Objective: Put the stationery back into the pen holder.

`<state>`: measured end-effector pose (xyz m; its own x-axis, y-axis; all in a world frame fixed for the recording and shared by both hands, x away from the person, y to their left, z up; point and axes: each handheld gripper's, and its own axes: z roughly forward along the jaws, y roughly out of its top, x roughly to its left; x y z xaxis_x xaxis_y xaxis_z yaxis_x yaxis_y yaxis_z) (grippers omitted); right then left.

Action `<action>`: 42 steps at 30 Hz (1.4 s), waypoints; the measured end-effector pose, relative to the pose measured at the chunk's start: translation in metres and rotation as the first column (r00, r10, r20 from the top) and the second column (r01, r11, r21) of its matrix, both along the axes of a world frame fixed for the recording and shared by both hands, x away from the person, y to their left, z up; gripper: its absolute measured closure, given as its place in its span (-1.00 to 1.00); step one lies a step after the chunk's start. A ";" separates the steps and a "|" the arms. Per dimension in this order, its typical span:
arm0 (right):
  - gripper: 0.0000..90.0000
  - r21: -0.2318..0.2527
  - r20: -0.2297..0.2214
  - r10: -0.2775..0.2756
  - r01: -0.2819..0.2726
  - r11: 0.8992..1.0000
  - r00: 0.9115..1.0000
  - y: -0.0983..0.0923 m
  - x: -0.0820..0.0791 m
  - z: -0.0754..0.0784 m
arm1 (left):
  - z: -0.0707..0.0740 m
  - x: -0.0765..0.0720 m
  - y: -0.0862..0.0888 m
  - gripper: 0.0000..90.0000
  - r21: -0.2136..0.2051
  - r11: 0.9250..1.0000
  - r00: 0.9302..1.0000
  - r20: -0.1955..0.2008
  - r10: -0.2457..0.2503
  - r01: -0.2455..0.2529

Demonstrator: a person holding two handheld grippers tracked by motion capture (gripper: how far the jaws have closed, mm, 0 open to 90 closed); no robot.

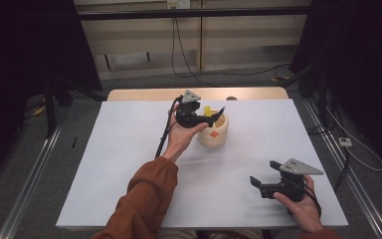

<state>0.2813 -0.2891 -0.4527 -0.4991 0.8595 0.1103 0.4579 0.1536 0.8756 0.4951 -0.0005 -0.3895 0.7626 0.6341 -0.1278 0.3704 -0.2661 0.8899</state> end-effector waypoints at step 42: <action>-0.89 -0.013 0.001 0.003 -0.003 1.000 1.000 0.006 0.003 0.002 | 0.037 -0.046 0.040 -0.88 0.094 0.996 0.999 0.051 -0.008 0.003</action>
